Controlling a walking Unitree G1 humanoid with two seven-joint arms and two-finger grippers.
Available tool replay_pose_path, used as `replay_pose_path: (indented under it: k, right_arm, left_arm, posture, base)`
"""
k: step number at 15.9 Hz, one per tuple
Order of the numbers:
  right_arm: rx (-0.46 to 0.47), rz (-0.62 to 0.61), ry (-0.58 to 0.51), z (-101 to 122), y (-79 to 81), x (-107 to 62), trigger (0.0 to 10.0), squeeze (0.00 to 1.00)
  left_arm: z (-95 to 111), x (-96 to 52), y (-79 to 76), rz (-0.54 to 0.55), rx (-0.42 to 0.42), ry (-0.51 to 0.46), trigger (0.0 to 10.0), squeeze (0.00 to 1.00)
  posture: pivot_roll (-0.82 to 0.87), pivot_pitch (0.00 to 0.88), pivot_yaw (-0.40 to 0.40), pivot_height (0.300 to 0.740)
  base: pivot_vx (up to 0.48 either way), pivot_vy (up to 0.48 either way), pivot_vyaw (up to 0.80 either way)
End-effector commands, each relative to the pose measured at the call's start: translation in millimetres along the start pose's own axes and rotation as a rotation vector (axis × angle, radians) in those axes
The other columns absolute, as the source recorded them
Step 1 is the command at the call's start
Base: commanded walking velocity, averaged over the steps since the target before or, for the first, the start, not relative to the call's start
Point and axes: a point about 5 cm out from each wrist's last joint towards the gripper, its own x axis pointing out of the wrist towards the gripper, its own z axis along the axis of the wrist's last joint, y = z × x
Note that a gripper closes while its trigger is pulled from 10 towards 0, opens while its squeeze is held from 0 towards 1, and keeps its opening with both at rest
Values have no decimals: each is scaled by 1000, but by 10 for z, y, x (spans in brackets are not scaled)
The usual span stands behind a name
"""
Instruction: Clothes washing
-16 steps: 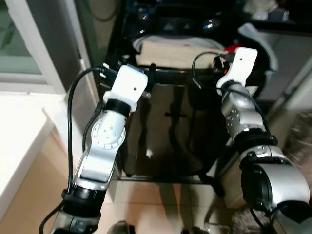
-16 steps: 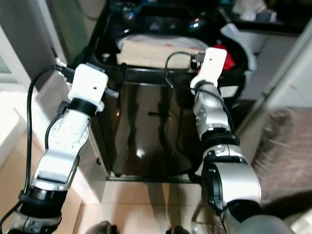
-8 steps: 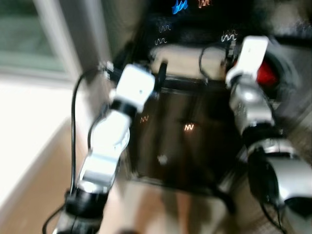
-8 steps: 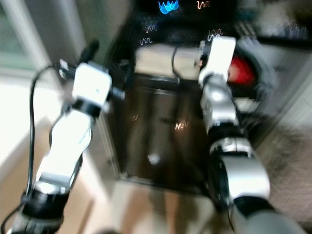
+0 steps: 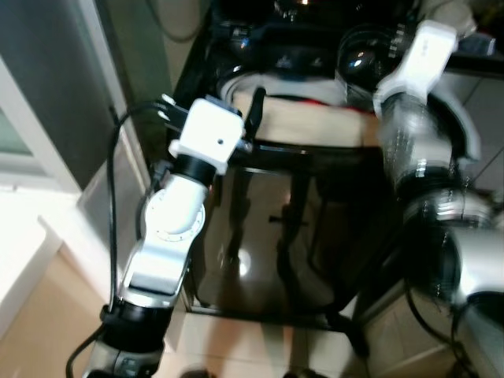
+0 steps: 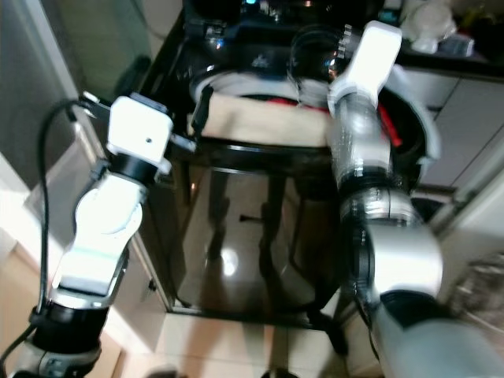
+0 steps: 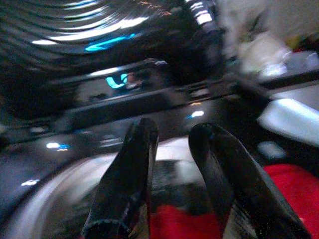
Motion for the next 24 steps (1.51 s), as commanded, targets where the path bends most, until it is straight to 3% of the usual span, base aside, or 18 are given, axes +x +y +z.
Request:
replay_pose_path:
  k: [1,3,5,8,12,14,17,22,24]
  right_arm:
    - [25,-33,76,-15,-90,13,10000,0]
    - [-55,-10,39,201,-194,5,10000,0]
    - [-84,-13,72,192,-283,-6,10000,0]
    - [-122,-29,317,-81,-554,-106,10000,0]
    - [-202,1,375,140,-668,-298,10000,0]
    - [-200,-21,427,-29,-715,-294,10000,0]
    - [-186,16,457,-252,-481,-271,10000,0]
    - [-143,28,544,-578,-342,-252,10000,0]
    - [-165,59,528,-669,-152,-217,10000,0]
  left_arm:
    - [18,-24,28,12,7,0,10000,114]
    - [23,-68,56,19,13,7,10000,118]
    - [14,-81,50,19,9,14,10000,114]
    - [9,-72,40,1,9,16,10000,118]
    - [14,-43,33,1,-2,19,10000,114]
    - [12,-19,-22,-2,-21,18,10000,114]
    - [31,-22,-11,-3,-17,13,10000,118]
    - [30,-55,56,14,7,25,10000,114]
    - [28,-62,68,10,13,29,10000,114]
  posture:
    - [65,25,-46,731]
    - [61,34,-49,731]
    - [52,34,-50,731]
    - [22,30,-52,731]
    - [-16,38,-74,731]
    - [-26,35,-70,731]
    - [3,34,-70,731]
    - [48,36,-72,731]
    - [60,37,-64,731]
  base:
    - [0,0,0]
    - [0,0,0]
    - [0,0,0]
    - [0,0,0]
    - [0,0,0]
    - [0,0,0]
    - [0,0,0]
    - [0,0,0]
    - [0,0,0]
